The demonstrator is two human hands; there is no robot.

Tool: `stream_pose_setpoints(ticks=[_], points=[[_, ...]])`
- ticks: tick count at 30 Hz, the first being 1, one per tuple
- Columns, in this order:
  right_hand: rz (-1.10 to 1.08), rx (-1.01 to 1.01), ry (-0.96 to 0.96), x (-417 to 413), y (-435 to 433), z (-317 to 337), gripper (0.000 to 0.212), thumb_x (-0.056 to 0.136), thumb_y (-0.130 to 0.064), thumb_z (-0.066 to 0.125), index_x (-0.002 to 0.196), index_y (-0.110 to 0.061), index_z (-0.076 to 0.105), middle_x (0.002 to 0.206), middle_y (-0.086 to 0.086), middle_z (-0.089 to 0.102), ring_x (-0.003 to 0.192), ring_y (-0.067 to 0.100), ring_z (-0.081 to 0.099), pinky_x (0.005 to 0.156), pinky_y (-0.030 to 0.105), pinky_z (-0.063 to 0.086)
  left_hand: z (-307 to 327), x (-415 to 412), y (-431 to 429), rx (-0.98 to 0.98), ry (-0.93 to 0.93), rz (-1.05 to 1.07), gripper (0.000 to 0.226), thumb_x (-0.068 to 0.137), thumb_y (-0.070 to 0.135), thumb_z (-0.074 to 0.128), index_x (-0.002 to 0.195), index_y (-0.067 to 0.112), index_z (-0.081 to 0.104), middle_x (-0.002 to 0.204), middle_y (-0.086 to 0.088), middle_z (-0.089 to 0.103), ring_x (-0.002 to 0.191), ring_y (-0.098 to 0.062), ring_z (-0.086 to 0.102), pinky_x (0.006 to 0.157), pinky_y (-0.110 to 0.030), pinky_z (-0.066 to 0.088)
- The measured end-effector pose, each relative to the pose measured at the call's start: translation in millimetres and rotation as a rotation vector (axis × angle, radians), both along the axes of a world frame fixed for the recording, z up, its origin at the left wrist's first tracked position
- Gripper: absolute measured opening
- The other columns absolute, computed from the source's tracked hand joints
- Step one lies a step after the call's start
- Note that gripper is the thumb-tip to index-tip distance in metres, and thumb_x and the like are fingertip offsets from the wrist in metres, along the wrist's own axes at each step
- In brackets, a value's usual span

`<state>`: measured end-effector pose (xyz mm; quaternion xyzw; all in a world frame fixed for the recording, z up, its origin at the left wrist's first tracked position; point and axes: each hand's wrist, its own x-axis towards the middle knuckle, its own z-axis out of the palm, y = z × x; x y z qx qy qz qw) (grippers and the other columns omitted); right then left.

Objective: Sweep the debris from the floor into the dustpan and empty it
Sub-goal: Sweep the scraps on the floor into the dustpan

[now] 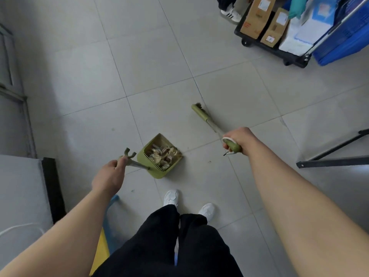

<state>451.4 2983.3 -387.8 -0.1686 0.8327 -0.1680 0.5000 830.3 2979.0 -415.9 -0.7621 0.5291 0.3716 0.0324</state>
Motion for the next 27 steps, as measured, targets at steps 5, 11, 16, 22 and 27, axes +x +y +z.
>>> stream_pose_setpoints(ticks=[5, 11, 16, 22, 27], points=[[0.228, 0.121, 0.045, 20, -20, -23, 0.016, 0.087, -0.011, 0.059, 0.072, -0.011, 0.055, 0.052, 0.003, 0.062, 0.040, 0.012, 0.057, 0.041, 0.015, 0.046, -1, -2, -3, 0.006, -0.011, 0.004, 0.062, 0.095, 0.060, 0.027, 0.110, 0.013, 0.064, 0.109, -0.013, 0.067, 0.101, -0.035, 0.058, 0.092, -0.044, 0.047], [0.488, 0.188, -0.040, 53, 21, -15, 0.006, 0.084, -0.007, 0.062, 0.078, -0.008, 0.063, 0.061, 0.008, 0.061, 0.051, 0.022, 0.061, 0.050, 0.022, 0.048, 1, -6, -5, 0.027, 0.000, 0.028, 0.063, 0.092, 0.060, 0.024, 0.110, 0.014, 0.063, 0.110, -0.012, 0.066, 0.101, -0.034, 0.056, 0.086, -0.040, 0.041], [0.417, 0.180, -0.091, 49, 49, 18, 0.022, 0.077, -0.003, 0.057, 0.090, 0.011, 0.068, 0.069, 0.026, 0.063, 0.057, 0.028, 0.051, 0.057, 0.036, 0.040, 0, -8, -4, 0.051, 0.036, 0.040, 0.053, 0.099, 0.055, 0.027, 0.107, 0.015, 0.060, 0.112, -0.013, 0.066, 0.098, -0.032, 0.054, 0.089, -0.042, 0.043], [0.286, 0.143, -0.053, 17, 77, 50, 0.018, 0.080, -0.003, 0.063, 0.096, -0.007, 0.068, 0.061, 0.015, 0.066, 0.041, 0.021, 0.054, 0.046, 0.024, 0.041, 2, 7, 0, 0.056, 0.075, 0.046, 0.060, 0.099, 0.055, 0.028, 0.118, 0.009, 0.062, 0.118, -0.016, 0.064, 0.108, -0.036, 0.056, 0.098, -0.047, 0.045], [0.066, 0.091, -0.092, 10, 81, 49, 0.007, 0.083, 0.001, 0.061, 0.080, 0.004, 0.066, 0.062, 0.021, 0.062, 0.042, 0.023, 0.054, 0.041, 0.022, 0.042, 7, 22, -2, 0.050, 0.056, -0.012, 0.060, 0.100, 0.055, 0.027, 0.125, 0.012, 0.061, 0.122, -0.014, 0.065, 0.109, -0.035, 0.057, 0.094, -0.045, 0.045]])
